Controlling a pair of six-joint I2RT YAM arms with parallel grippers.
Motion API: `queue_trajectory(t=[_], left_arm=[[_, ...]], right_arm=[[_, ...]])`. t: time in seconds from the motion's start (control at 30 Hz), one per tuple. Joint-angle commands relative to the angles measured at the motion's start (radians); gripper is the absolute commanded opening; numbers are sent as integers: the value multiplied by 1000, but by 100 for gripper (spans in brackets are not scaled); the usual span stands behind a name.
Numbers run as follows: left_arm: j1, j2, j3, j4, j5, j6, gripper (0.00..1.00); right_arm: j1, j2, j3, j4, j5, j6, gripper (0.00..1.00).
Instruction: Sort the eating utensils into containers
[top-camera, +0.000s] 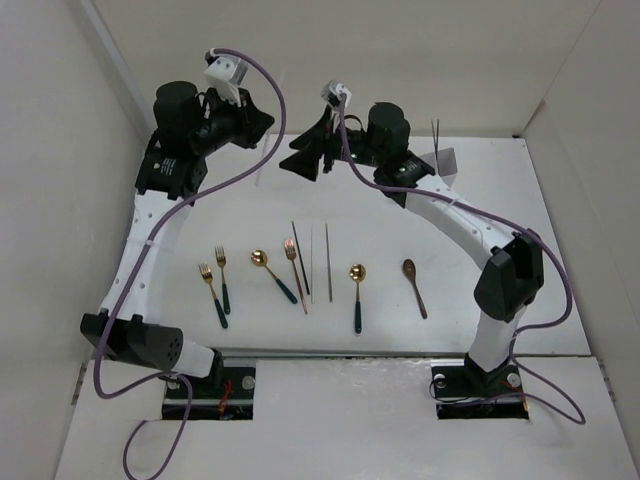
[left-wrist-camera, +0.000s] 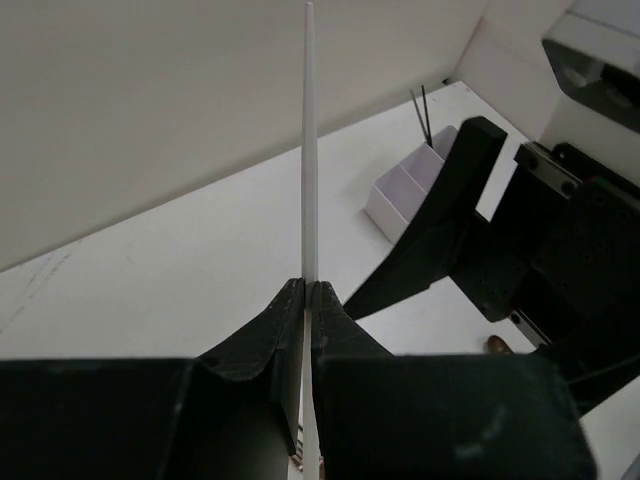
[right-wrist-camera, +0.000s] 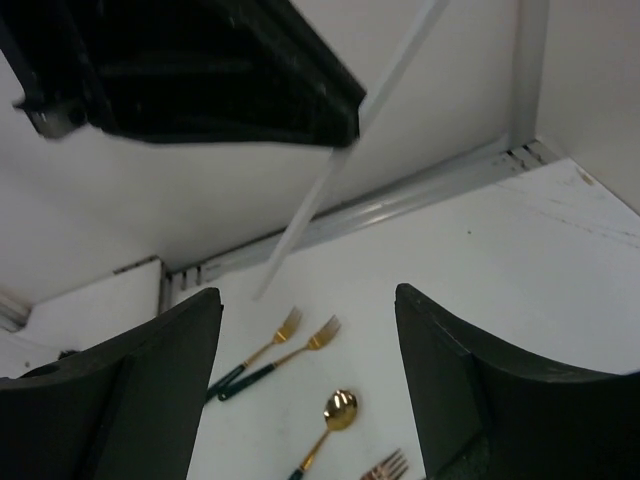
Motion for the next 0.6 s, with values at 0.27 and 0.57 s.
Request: queue_trajectory(t=[0.27, 0.57], left_arm=[[-90, -63, -66, 22, 30, -27, 0], [-99, -83, -66, 22, 21, -27, 0]], right_arm=[[-6, 64, 3, 403, -80, 330, 75], [-6, 55, -42, 412, -46, 340, 55]])
